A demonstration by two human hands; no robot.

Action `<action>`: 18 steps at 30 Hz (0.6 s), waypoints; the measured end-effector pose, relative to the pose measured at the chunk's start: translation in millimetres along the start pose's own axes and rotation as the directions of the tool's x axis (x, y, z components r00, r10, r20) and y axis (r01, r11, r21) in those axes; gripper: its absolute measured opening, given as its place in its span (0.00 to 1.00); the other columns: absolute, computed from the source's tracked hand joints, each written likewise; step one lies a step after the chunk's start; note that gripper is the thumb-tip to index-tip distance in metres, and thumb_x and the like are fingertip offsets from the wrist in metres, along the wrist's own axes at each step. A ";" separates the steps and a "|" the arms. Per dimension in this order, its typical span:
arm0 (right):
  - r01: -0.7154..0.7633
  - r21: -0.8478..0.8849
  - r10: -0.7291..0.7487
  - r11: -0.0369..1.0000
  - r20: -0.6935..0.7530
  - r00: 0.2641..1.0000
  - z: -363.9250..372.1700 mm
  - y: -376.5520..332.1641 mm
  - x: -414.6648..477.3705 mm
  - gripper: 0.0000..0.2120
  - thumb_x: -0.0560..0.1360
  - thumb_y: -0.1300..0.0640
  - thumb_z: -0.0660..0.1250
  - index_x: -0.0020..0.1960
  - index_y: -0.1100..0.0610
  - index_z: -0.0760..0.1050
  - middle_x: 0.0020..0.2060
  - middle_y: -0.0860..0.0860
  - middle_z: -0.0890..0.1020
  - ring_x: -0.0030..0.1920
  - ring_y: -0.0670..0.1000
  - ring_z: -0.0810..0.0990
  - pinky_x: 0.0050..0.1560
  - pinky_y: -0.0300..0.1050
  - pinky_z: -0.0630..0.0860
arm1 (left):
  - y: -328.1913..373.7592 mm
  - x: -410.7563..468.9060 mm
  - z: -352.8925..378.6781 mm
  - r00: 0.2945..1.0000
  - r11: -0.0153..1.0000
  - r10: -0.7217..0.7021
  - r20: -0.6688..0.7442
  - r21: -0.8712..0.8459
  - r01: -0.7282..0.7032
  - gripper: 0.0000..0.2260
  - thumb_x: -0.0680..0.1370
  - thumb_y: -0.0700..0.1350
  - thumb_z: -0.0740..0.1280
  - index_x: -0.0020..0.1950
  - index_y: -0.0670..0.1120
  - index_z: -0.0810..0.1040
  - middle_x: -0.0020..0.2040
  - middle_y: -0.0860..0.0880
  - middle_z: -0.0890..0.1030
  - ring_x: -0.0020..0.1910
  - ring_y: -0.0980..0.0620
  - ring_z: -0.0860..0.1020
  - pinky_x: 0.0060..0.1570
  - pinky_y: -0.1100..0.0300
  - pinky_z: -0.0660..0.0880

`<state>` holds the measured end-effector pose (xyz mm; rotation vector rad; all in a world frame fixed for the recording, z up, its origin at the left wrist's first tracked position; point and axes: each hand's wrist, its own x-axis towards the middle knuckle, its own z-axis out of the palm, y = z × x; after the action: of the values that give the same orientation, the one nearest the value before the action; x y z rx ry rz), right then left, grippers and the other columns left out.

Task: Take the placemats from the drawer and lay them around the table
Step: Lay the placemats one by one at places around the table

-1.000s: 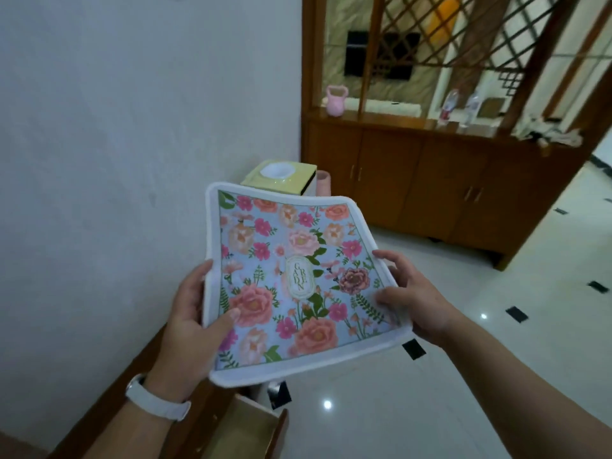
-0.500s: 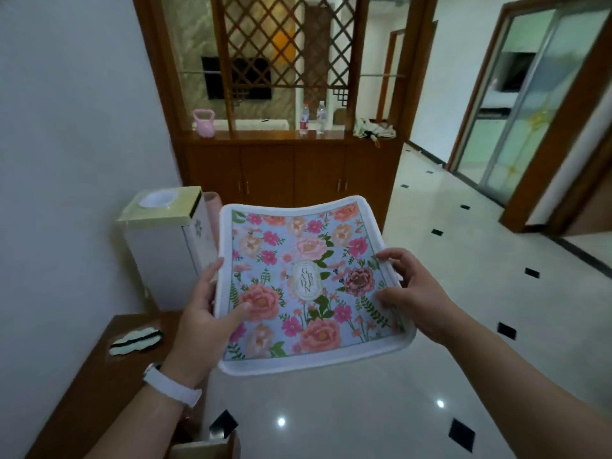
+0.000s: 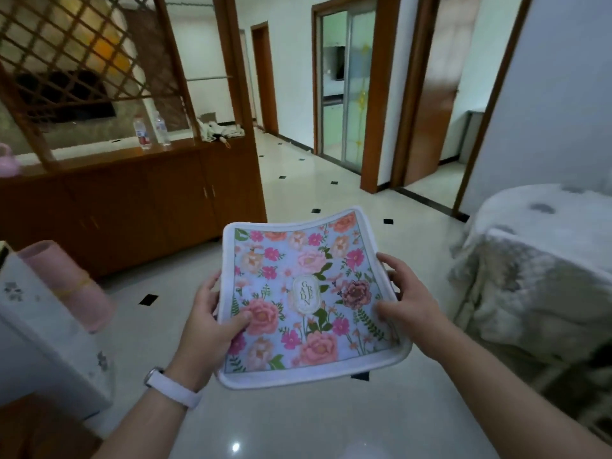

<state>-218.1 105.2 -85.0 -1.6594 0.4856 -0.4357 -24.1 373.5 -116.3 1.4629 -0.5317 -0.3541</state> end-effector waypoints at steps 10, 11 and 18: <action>0.042 0.067 -0.019 0.997 -0.313 0.950 -209.3 38.0 -84.8 0.35 0.64 0.65 0.70 0.65 0.39 0.67 0.56 0.55 0.78 0.49 0.54 0.85 0.45 0.55 0.84 | -0.6 1.3 227.2 0.964 0.996 0.074 0.256 0.032 -0.085 0.39 0.64 0.44 0.79 0.68 0.68 0.67 0.55 0.52 0.80 0.51 0.46 0.83 0.41 0.46 0.82; 0.041 0.081 -0.012 0.996 -0.333 0.943 -224.3 40.5 -92.0 0.35 0.65 0.66 0.70 0.65 0.39 0.68 0.56 0.56 0.78 0.49 0.54 0.85 0.43 0.54 0.84 | 0.8 2.9 245.1 0.953 0.995 0.080 0.292 0.034 -0.094 0.39 0.65 0.44 0.79 0.69 0.67 0.67 0.54 0.53 0.81 0.51 0.45 0.83 0.41 0.47 0.82; 0.034 0.121 0.027 0.992 -0.472 0.881 -298.5 58.5 -119.8 0.35 0.67 0.66 0.71 0.65 0.37 0.67 0.57 0.53 0.78 0.49 0.56 0.86 0.42 0.54 0.84 | -2.7 30.4 350.2 0.883 0.990 0.100 0.458 0.042 -0.134 0.38 0.68 0.40 0.79 0.68 0.68 0.67 0.56 0.48 0.79 0.50 0.47 0.83 0.41 0.48 0.82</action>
<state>-484.2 -84.0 -102.6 -1.4247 0.7993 -0.8690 -188.1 62.7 -106.5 1.4105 -1.0176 -0.5937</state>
